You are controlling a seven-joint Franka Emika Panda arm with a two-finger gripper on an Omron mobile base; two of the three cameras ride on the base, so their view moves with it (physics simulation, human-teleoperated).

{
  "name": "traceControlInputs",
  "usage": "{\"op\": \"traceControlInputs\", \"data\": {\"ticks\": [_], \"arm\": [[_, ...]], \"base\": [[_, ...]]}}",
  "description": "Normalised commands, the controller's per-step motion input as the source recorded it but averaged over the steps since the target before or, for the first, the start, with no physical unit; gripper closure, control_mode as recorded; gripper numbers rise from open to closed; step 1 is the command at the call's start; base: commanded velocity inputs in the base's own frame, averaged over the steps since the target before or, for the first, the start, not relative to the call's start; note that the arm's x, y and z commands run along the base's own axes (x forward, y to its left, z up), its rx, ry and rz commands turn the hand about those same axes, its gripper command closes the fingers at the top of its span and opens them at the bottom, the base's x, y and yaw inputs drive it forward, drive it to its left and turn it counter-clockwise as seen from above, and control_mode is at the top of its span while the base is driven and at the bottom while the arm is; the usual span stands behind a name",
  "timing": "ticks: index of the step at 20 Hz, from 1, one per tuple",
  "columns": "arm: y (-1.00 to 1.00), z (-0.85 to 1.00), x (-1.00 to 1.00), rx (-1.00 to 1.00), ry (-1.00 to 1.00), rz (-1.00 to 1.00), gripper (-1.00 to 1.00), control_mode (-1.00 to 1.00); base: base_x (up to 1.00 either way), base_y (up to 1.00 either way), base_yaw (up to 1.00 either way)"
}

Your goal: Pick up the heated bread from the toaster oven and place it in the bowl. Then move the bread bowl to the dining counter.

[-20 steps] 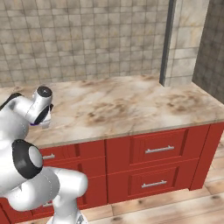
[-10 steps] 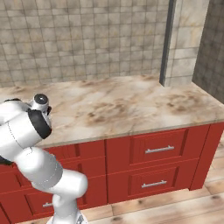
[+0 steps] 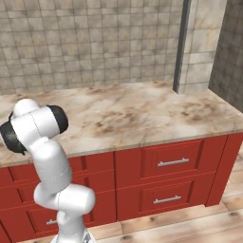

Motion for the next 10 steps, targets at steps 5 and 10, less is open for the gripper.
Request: {"op": "traceControlInputs", "data": {"ticks": [5,10], "arm": [[0.08,-0.23,0.31,-0.02,0.0,0.0,1.0,-1.0],[0.09,0.04,0.14,-0.01,0.08,0.0,-1.0,-1.0]], "base": [[0.0,0.0,0.0],[0.0,0.0,0.0]]}}
